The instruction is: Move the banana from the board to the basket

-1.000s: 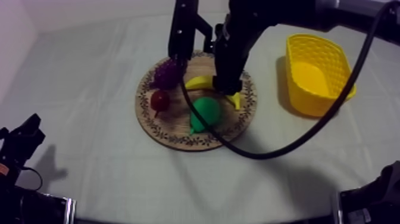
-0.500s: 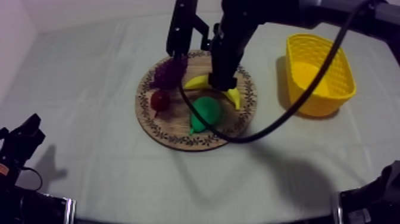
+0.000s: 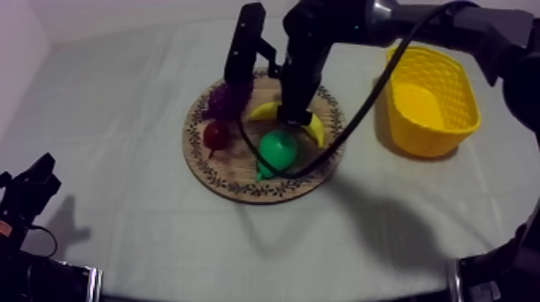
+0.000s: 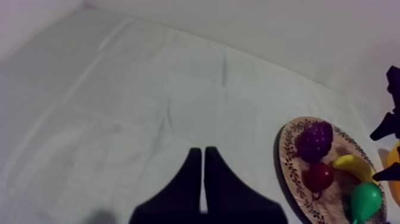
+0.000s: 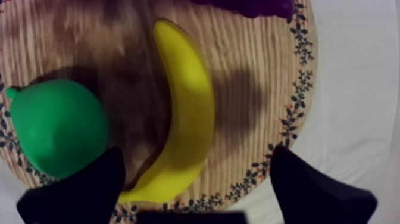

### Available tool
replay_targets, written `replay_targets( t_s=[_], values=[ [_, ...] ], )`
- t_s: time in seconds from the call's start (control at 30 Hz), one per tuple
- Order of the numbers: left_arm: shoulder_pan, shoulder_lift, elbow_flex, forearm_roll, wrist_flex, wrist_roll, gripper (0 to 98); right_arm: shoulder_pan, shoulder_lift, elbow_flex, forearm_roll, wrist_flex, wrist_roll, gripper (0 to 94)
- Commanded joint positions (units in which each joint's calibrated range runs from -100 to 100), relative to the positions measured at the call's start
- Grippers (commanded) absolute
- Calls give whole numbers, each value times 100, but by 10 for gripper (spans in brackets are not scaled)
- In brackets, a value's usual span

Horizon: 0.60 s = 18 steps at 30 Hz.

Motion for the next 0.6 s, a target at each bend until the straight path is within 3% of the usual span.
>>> replay_targets(
  t_s=[0.0, 0.57],
  values=[
    [3, -3, 3, 2, -2, 1, 1, 7, 91, -51, 7, 2, -3, 770],
    [3, -3, 3, 2, -2, 1, 1, 33, 462, -146, -4, -60, -45, 732]
  ],
)
